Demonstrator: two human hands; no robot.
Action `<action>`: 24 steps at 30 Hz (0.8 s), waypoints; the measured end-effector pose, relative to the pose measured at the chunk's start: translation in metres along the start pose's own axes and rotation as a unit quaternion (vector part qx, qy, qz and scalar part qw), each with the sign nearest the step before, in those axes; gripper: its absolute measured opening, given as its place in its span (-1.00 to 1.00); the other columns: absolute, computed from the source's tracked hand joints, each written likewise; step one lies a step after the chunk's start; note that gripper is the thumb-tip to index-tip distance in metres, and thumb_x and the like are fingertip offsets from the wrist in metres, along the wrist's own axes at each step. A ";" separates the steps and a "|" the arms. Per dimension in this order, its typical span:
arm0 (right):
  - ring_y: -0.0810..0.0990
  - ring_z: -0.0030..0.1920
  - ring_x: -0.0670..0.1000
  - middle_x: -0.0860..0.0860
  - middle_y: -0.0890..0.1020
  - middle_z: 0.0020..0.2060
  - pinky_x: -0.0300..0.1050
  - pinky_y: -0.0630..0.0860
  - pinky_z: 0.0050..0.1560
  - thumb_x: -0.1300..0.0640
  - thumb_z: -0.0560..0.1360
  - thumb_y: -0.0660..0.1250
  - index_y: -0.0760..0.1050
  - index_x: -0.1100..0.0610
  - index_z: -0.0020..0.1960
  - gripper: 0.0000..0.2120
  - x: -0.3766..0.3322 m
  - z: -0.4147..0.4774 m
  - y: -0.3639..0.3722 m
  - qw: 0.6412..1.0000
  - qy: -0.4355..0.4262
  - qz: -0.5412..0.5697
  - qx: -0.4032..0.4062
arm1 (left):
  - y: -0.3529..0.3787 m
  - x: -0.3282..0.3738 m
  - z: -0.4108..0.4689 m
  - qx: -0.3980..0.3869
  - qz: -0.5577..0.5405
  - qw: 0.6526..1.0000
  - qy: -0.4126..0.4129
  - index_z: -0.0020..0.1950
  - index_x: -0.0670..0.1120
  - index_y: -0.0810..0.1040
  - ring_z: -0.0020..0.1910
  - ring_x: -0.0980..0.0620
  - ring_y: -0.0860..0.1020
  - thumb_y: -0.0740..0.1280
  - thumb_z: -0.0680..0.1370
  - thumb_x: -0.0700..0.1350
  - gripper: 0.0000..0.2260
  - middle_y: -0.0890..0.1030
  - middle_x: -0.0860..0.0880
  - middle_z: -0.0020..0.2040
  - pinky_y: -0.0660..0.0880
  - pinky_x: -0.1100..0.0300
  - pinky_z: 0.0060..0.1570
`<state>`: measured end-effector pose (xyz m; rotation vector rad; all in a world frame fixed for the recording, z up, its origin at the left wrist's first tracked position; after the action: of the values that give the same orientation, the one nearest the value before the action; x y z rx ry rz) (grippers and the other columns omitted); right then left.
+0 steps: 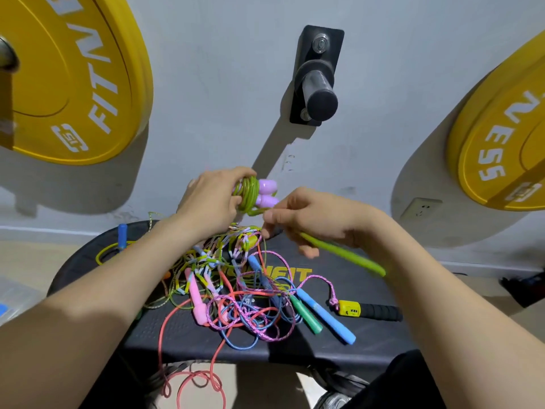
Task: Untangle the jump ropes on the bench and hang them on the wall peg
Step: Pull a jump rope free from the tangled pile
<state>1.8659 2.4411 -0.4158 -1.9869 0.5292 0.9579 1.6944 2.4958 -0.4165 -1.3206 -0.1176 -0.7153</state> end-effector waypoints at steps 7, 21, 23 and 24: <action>0.60 -0.46 -0.01 0.02 0.62 -0.46 -0.11 0.55 -0.36 0.14 0.70 0.32 0.66 0.27 -0.09 -0.73 0.007 0.000 -0.038 0.977 -0.059 -0.034 0.202 | 0.011 0.014 -0.009 -0.114 -0.075 0.989 0.055 0.16 0.19 0.52 -0.08 -0.04 0.59 0.38 0.46 -0.36 -0.52 0.67 0.13 -0.08 0.55 0.01 -0.02; 0.50 -0.18 0.14 0.27 0.66 -0.18 0.09 0.40 -0.11 0.08 0.55 0.54 0.76 0.14 -0.07 -0.87 0.029 0.002 -0.064 0.930 -0.072 0.217 0.289 | 0.013 0.048 -0.029 -0.224 -0.304 0.921 0.093 0.54 0.25 0.31 0.14 -0.23 0.63 0.52 0.44 -0.14 -0.25 0.58 -0.21 0.28 0.57 -0.30 0.15; 0.43 -0.34 0.06 0.22 0.57 -0.28 -0.07 0.38 -0.29 0.12 0.58 0.50 0.74 0.16 -0.04 -0.89 0.027 0.006 -0.058 0.937 -0.063 0.232 0.255 | 0.007 0.046 -0.023 -0.132 -0.292 0.943 0.089 0.41 0.26 0.45 0.09 0.07 0.67 0.61 0.41 0.18 -0.38 0.66 0.12 0.18 0.62 -0.04 0.12; 0.37 -0.41 0.02 0.17 0.53 -0.32 -0.15 0.33 -0.37 0.17 0.62 0.44 0.71 0.18 0.00 -0.90 0.026 0.008 -0.053 0.940 -0.062 0.250 0.222 | 0.004 0.043 -0.019 -0.085 -0.305 0.946 0.070 0.34 0.24 0.52 0.02 0.11 0.68 0.60 0.39 0.27 -0.44 0.68 0.15 0.10 0.63 0.03 0.05</action>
<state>1.9134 2.4768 -0.4121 -1.3987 1.1071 1.1358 1.7245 2.4614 -0.4047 -1.4001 -0.3672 -1.3681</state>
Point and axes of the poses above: each hand's wrist, its own z-axis towards the middle knuckle, its own y-axis out of the palm, x = y × z, the point moved 6 cm from there along z, towards the middle knuckle
